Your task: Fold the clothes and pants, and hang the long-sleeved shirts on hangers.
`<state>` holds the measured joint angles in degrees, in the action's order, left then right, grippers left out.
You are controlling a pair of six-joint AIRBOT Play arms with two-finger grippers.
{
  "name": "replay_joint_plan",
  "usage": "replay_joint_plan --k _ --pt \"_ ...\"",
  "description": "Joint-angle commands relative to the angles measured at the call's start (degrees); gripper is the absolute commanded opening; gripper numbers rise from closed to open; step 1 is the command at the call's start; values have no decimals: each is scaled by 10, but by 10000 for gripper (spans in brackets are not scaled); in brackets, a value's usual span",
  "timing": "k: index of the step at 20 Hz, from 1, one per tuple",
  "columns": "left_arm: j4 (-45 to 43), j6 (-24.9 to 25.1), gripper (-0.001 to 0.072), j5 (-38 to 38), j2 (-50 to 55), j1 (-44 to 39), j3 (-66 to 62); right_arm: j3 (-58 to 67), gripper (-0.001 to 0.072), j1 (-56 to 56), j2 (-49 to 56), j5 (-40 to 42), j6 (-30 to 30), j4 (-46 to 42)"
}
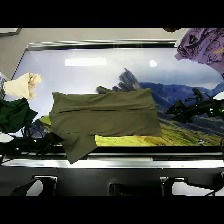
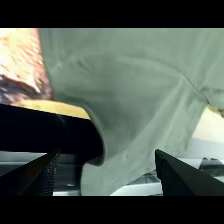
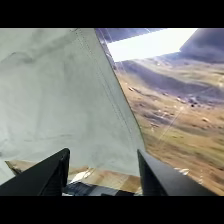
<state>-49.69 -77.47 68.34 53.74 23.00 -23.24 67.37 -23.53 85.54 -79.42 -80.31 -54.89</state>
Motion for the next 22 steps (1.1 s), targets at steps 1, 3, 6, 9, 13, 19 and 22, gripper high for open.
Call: replay_joint_plan --k 1,3,6,9,13,19,22 --pt "37 7 670 -33 0 -41 31 -7 477 -1 -3 -1 2 9" --pt "38 3 671 -40 12 -68 31 -7 477 -1 -3 2 2 8" --pt "61 4 653 -47 32 -91 31 -7 476 -1 -3 10 5 3" --pt "82 17 106 -48 45 -99 30 -17 478 -1 -2 14 29 -1" --pt "82 17 16 -47 45 -99 30 -70 479 -1 15 19 39 -3" --pt "82 17 16 -45 45 -99 30 -133 490 -1 23 33 67 2" --pt "82 16 16 -45 45 -99 30 -155 490 -1 23 31 71 3"
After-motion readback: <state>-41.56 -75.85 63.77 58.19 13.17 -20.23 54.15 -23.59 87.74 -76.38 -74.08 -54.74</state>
